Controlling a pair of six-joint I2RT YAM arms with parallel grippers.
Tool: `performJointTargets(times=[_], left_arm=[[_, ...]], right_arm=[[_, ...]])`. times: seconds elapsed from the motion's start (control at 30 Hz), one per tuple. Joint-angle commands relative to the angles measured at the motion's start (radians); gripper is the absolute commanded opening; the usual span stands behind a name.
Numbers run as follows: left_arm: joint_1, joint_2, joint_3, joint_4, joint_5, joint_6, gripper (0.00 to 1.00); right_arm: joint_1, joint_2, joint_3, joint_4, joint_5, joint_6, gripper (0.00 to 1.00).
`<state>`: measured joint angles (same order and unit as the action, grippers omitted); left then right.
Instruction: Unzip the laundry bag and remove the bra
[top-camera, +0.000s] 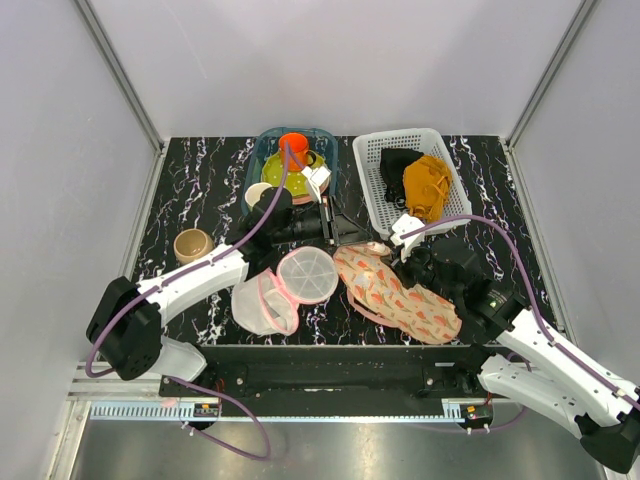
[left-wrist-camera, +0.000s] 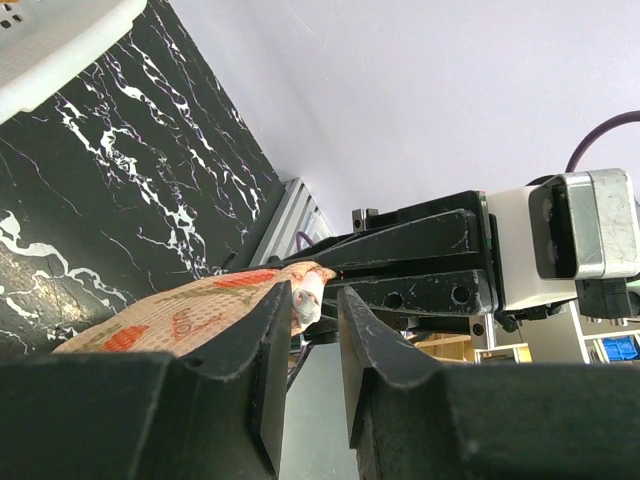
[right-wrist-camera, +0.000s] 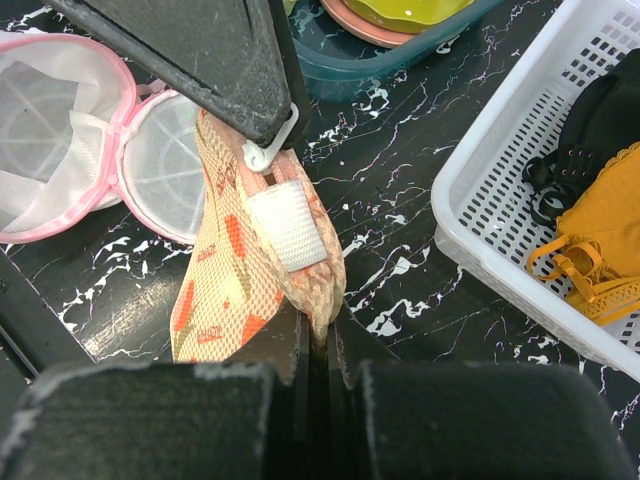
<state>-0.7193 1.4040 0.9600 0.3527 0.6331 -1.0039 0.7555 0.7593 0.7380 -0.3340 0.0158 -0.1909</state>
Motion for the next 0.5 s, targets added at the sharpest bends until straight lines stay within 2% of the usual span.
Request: performJointTargets(times=[0.0, 0.2, 0.37, 0.47], left_arm=[[0.001, -0.014, -0.001, 0.062, 0.023, -0.002, 0.26], [0.001, -0.02, -0.006, 0.06, 0.022, -0.001, 0.19], [0.001, -0.031, -0.009, 0.065, 0.016, -0.001, 0.02], [0.001, -0.049, -0.015, 0.065, 0.005, 0.002, 0.0]], right_arm=[[0.005, -0.012, 0.009, 0.078, 0.027, -0.013, 0.0], [0.005, -0.008, 0.008, 0.078, 0.032, -0.013, 0.0], [0.007, -0.006, 0.008, 0.078, 0.033, -0.013, 0.0], [0.007, -0.006, 0.006, 0.073, 0.033, -0.012, 0.0]])
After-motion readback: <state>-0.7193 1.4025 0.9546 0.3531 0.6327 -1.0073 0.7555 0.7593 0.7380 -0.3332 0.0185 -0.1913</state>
